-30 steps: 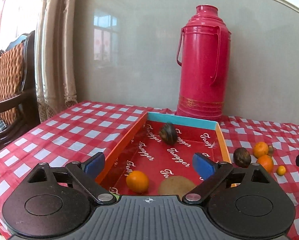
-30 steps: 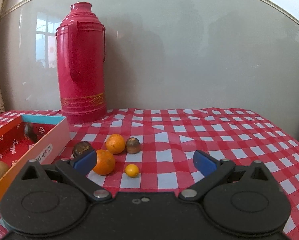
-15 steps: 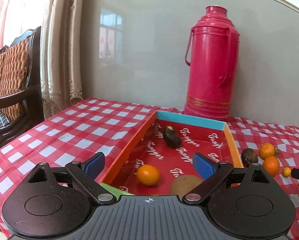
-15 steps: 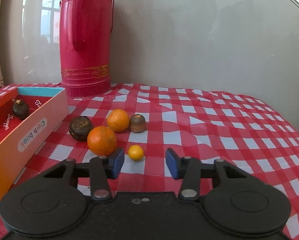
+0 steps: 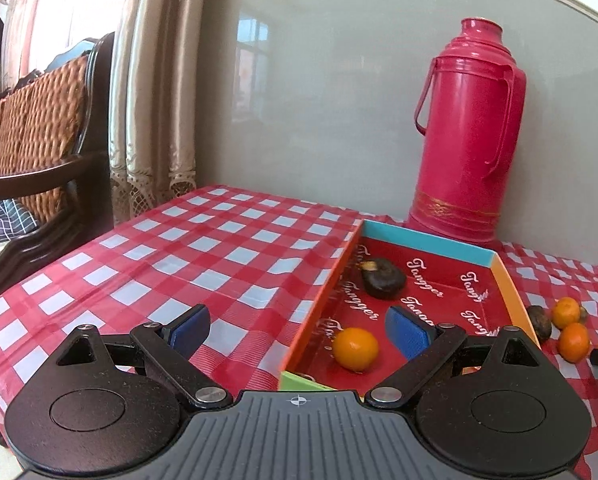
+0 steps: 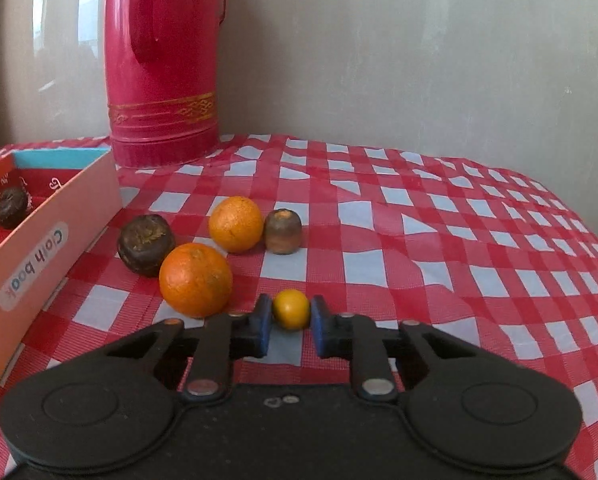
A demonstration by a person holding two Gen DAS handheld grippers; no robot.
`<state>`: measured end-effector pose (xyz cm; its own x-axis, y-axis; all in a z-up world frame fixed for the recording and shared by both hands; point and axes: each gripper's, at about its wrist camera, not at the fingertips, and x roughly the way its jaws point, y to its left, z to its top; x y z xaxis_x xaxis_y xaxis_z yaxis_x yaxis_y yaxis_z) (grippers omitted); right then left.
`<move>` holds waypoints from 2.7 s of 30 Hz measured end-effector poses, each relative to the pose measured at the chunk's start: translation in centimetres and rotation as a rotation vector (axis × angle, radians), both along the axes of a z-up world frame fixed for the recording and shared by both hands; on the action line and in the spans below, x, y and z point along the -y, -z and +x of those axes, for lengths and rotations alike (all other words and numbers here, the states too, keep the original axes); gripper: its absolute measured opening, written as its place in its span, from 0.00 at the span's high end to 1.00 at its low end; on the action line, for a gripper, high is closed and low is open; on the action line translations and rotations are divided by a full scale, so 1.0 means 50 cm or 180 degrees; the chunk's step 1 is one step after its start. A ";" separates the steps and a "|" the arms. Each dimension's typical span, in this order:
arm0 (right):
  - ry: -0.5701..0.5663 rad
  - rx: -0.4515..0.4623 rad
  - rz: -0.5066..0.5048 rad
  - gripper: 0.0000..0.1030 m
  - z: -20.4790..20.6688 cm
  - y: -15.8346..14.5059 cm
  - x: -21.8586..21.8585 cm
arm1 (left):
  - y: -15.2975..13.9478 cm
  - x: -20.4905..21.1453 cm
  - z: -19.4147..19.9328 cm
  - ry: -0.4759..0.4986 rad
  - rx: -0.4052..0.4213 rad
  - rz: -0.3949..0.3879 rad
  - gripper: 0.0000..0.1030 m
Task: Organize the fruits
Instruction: 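Grasp the small yellow kumquat with the right tool, then carry the kumquat into the box and open the right tool, then move the left tool to the large orange and grasp it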
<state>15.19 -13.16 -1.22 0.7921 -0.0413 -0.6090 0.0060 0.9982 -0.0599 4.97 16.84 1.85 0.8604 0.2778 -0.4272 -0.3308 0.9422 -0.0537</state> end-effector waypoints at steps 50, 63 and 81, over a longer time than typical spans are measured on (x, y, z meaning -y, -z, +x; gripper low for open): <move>-0.0069 0.0887 0.0700 0.09 -0.111 -0.131 -0.011 | -0.019 0.026 -0.035 0.0074 -0.0026 0.0224 0.09; 0.0331 0.0978 0.0711 0.07 -0.137 -0.131 0.109 | -0.029 0.130 -0.020 0.0359 0.0027 0.0258 0.07; 0.0599 0.0953 0.0636 0.06 -0.156 -0.099 0.207 | -0.023 0.297 0.019 0.0922 0.0067 0.0231 0.07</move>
